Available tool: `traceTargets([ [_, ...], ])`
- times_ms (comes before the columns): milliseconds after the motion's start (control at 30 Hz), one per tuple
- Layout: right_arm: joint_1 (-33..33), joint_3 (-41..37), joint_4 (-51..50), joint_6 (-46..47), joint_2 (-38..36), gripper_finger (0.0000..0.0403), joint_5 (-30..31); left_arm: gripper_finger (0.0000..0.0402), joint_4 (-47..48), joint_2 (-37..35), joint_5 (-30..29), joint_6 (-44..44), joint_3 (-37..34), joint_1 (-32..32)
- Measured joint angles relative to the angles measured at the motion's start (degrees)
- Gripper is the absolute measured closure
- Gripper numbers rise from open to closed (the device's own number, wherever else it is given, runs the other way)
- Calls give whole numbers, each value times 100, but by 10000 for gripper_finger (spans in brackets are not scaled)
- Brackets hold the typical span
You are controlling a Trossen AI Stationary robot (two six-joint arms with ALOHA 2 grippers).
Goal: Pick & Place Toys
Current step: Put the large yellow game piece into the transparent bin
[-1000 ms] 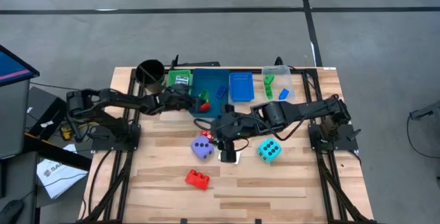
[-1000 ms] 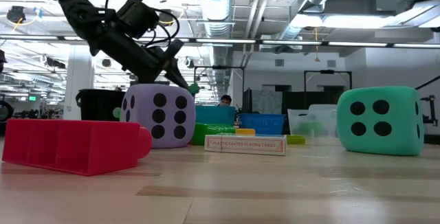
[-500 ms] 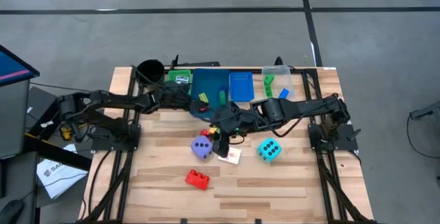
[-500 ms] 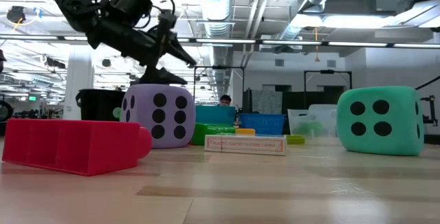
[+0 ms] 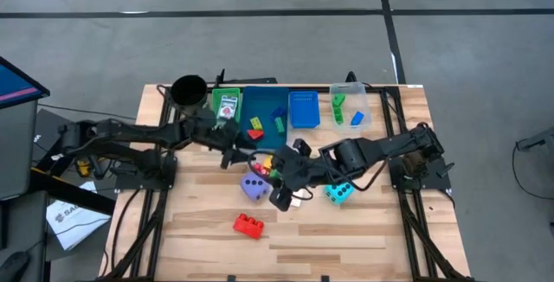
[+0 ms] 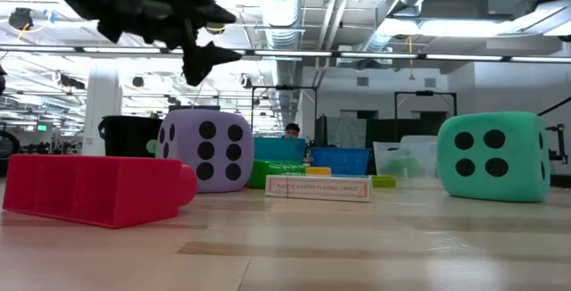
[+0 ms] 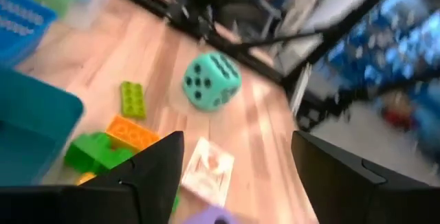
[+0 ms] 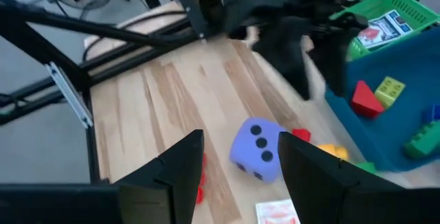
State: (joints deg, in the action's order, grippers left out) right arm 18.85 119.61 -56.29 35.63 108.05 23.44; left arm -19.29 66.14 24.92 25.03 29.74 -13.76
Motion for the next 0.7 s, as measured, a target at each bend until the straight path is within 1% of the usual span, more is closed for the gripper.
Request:
traceTargets([
  [100, 39, 0, -239, 1, 0, 219, 5, 143, 497, -25, -420, -344, 0, 281],
  [267, 44, 0, -575, 40, 0, 219, 10, 149, 1374, 155, -1078, -381, -7, 522],
  [400, 42, 0, -795, 17, 0, 219, 62, 153, 1645, 344, -1484, -386, -4, 565],
  [467, 42, 0, -889, -3, 0, 219, 65, 157, 1635, 465, -1674, -384, -2, 565],
  [567, 42, 0, -953, -6, 0, 219, 65, 169, 1750, 695, -1805, -386, -4, 565],
  [700, 42, 0, -971, -27, 0, 219, 66, 203, 1780, 1082, -1803, -342, -4, 565],
])
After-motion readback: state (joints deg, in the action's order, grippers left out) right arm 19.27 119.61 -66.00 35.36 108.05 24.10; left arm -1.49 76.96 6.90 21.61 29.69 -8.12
